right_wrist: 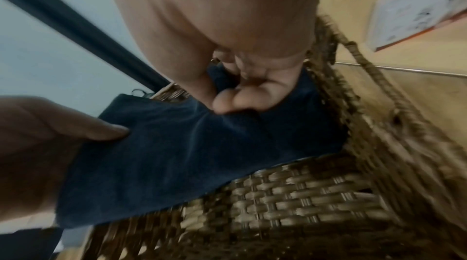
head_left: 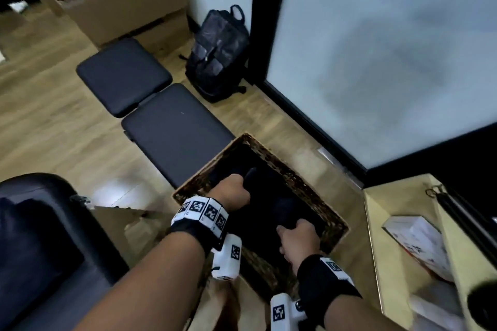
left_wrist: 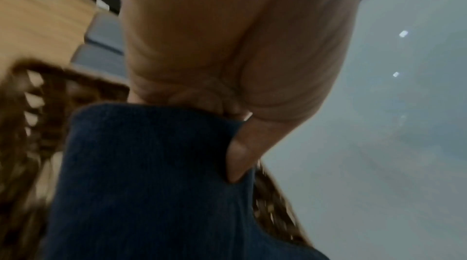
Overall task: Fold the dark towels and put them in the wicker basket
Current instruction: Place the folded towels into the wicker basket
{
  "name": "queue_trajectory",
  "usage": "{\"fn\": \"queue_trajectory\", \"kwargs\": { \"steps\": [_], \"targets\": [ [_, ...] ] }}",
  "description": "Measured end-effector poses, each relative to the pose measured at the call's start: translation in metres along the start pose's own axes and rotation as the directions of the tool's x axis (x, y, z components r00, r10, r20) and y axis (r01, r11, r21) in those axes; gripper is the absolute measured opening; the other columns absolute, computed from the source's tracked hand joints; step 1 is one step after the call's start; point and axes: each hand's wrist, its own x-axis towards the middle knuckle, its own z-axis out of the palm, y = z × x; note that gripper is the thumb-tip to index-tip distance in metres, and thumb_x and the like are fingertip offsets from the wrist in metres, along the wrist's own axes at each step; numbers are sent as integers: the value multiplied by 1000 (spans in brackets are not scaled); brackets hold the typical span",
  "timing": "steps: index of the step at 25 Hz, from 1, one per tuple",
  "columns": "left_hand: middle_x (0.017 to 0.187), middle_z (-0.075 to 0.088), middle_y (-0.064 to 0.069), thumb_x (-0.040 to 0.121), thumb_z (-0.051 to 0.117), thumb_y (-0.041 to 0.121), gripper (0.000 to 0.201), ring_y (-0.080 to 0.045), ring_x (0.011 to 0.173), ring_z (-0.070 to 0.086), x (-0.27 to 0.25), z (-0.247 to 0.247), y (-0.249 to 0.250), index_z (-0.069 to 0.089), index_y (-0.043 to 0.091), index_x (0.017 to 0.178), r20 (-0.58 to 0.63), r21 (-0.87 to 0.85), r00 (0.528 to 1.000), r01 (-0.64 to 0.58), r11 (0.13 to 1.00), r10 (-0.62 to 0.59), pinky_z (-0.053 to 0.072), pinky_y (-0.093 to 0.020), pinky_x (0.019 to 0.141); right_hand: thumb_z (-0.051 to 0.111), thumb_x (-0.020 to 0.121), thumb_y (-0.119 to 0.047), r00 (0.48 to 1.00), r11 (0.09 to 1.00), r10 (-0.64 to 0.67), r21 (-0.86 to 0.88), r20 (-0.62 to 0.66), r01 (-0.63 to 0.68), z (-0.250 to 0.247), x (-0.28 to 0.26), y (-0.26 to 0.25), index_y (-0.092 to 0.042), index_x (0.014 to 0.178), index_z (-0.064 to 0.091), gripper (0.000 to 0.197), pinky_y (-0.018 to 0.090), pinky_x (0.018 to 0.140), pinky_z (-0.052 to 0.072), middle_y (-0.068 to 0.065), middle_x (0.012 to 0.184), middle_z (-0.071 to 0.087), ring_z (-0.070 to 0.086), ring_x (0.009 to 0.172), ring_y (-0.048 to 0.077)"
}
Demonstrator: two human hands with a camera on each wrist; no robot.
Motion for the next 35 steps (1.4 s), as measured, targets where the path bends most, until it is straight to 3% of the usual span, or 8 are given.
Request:
{"fn": "queue_trajectory", "kwargs": {
  "steps": [2, 8, 14, 17, 19, 26, 31, 35],
  "targets": [
    [95, 65, -12, 81, 59, 13, 17, -30, 91, 65, 27, 28, 14, 60, 8, 97, 53, 43, 998, 38, 998, -41, 56, -38, 80, 58, 98, -12, 992, 984, 125, 128, -10, -122, -11, 19, 16, -5, 138, 47, 42, 42, 59, 63, 13, 87, 66, 72, 62, 28],
    [108, 69, -10, 85, 66, 12, 25, -25, 102, 64, 85, 100, 21, 64, 9, 110, 136, 89, 990, -48, 995, 36, 51, -31, 85, 42, 103, -6, 968, 920, 249, 308, 14, -241, -28, 64, 45, -4, 131, 49, 29, 39, 57, 60, 12, 94, 63, 74, 72, 35],
    [122, 61, -13, 82, 71, 19, 52, -32, 114, 58, 94, 108, 21, 48, 13, 128, -22, 259, 981, -182, 948, 194, 50, -40, 92, 57, 85, -13, 961, 944, 277, 189, -19, -268, -21, 73, 47, 1, 93, 61, 17, 52, 78, 62, 16, 85, 70, 72, 77, 34],
    [112, 51, -9, 81, 65, 13, 43, -33, 105, 54, 84, 110, 27, 44, 15, 119, -120, 458, 888, -347, 818, 443, 50, -44, 78, 63, 77, -15, 976, 982, 187, 47, -114, -183, -21, 62, 36, 2, 127, 53, 54, 39, 90, 54, 17, 118, 61, 64, 103, 35],
    [108, 47, -7, 82, 62, 12, 36, -32, 104, 52, 82, 116, 31, 46, 15, 115, -4, 543, 852, -437, 717, 523, 50, -45, 76, 65, 81, -15, 988, 994, 96, -31, -119, -100, -19, 59, 30, -7, 142, 44, 65, 40, 102, 49, 11, 133, 52, 56, 120, 33],
    [160, 16, -14, 81, 72, 19, 92, -35, 143, 28, 100, 124, 11, 18, 19, 156, 373, 596, 912, -379, 708, 174, 39, -44, 112, 68, 71, -21, 970, 961, 209, 161, 121, -227, -15, 107, 17, -23, 130, 55, 61, 52, 90, 57, 9, 117, 64, 62, 105, 33],
    [126, 63, -10, 88, 61, 26, 41, -27, 115, 60, 78, 95, 13, 58, 11, 127, 202, 459, 948, -313, 831, 245, 51, -37, 93, 67, 82, -25, 968, 985, 157, 41, 196, -168, -26, 88, 12, -23, 101, 52, 24, 38, 72, 51, 4, 90, 58, 58, 85, 25],
    [119, 68, -6, 92, 57, 27, 34, -24, 108, 63, 36, 56, -10, 61, 14, 123, -5, 299, 981, -185, 936, 195, 52, -35, 90, 66, 80, -26, 973, 981, 2, -187, 230, 42, -19, 55, 7, -14, 75, 56, 16, 30, 63, 42, 7, 68, 53, 54, 63, 23]
  ]
}}
